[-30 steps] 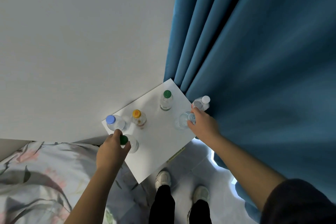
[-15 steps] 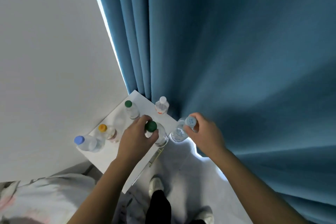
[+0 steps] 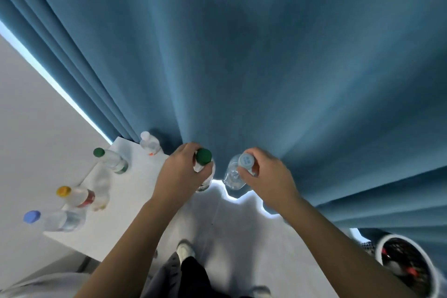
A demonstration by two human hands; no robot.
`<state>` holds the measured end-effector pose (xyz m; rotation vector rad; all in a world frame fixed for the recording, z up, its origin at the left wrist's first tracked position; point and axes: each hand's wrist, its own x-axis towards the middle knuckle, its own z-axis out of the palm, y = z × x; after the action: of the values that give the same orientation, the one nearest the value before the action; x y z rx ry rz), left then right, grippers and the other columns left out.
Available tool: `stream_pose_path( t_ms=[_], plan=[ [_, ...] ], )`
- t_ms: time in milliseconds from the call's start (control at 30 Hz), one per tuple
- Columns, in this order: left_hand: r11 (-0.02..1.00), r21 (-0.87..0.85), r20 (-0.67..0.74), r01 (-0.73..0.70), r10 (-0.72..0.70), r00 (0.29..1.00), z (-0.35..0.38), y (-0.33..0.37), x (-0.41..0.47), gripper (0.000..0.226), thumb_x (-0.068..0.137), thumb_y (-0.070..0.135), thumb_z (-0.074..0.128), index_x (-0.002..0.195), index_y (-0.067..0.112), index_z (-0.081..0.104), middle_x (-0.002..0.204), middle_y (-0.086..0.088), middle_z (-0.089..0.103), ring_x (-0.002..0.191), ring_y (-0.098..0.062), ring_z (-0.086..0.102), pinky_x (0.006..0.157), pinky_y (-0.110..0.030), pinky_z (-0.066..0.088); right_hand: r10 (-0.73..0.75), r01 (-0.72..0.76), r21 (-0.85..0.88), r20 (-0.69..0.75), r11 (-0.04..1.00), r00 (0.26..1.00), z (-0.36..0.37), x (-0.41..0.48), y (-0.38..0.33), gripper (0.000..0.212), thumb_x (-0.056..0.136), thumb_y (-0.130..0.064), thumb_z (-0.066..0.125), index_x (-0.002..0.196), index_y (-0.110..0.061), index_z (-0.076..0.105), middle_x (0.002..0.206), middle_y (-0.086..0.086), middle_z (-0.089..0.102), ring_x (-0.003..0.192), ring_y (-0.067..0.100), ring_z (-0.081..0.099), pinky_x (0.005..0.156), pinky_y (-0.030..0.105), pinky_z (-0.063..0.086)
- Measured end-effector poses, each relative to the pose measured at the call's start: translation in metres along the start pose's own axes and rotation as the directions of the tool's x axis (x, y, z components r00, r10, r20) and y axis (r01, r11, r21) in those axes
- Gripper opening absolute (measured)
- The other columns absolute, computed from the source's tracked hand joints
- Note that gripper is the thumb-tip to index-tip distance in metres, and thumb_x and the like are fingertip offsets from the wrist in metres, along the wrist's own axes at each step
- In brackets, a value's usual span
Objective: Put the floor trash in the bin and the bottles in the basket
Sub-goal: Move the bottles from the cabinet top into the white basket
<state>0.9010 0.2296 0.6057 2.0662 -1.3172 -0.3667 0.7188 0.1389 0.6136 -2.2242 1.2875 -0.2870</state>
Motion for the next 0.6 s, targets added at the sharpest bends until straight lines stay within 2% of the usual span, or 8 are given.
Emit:
stream_pose_path(
  t_ms=[133, 233, 300, 467, 600],
  plan=[
    [1.0, -0.007, -0.011, 0.004, -0.004, 1.0, 0.037, 0.054, -0.029, 0.022, 0.076, 0.028, 0.071, 0.091, 0.017, 0.06, 0.072, 0.006, 0.056, 0.065, -0.015, 0.053, 0.058, -0.023, 0.041, 0.032, -0.032, -0.02, -0.019, 0.999, 0.999, -0.037, -0.041, 0.055, 0.026, 0.084, -0.039, 0.062, 0.107, -0.028, 0.056, 0.086, -0.014, 0.053, 0.078, 0.013, 0.051, 0.072, 0.029, 0.045],
    [0.999, -0.027, -0.008, 0.021, -0.021, 1.0, 0.066, 0.091, -0.053, 0.024, 0.075, 0.028, 0.073, 0.091, 0.015, 0.061, 0.071, 0.004, 0.057, 0.066, -0.018, 0.053, 0.061, -0.028, 0.043, 0.065, -0.065, -0.023, -0.035, 0.998, 0.997, -0.061, -0.071, 0.096, 0.025, 0.085, -0.04, 0.061, 0.106, -0.028, 0.055, 0.092, -0.011, 0.059, 0.085, 0.016, 0.057, 0.076, 0.03, 0.047],
    [0.999, -0.047, 0.015, 0.022, -0.021, 1.0, 0.082, 0.114, -0.067, 0.024, 0.075, 0.029, 0.073, 0.092, 0.017, 0.061, 0.073, 0.005, 0.057, 0.067, -0.016, 0.054, 0.062, -0.026, 0.043, 0.08, -0.081, -0.015, -0.059, 0.997, 0.995, -0.076, -0.089, 0.12, 0.025, 0.085, -0.041, 0.06, 0.105, -0.028, 0.055, 0.091, -0.011, 0.058, 0.086, 0.018, 0.059, 0.077, 0.032, 0.049],
    [0.998, -0.044, 0.08, -0.055, 0.058, 0.995, 0.113, 0.165, -0.089, 0.022, 0.075, 0.03, 0.074, 0.085, 0.021, 0.056, 0.064, 0.014, 0.049, 0.062, -0.005, 0.05, 0.055, -0.011, 0.032, 0.162, -0.164, -0.015, -0.116, 0.986, 0.98, -0.108, -0.128, 0.165, 0.028, 0.086, -0.042, 0.059, 0.11, -0.029, 0.054, 0.098, -0.009, 0.061, 0.088, 0.017, 0.059, 0.078, 0.031, 0.048],
    [0.995, -0.037, 0.132, -0.095, 0.099, 0.986, 0.137, 0.199, -0.093, 0.022, 0.076, 0.03, 0.073, 0.084, 0.02, 0.056, 0.066, 0.008, 0.052, 0.062, -0.011, 0.052, 0.057, -0.018, 0.037, 0.226, -0.229, -0.008, -0.143, 0.973, 0.964, -0.127, -0.15, 0.198, 0.03, 0.087, -0.043, 0.058, 0.112, -0.029, 0.054, 0.099, -0.009, 0.061, 0.089, 0.018, 0.06, 0.078, 0.032, 0.05]
  ],
)
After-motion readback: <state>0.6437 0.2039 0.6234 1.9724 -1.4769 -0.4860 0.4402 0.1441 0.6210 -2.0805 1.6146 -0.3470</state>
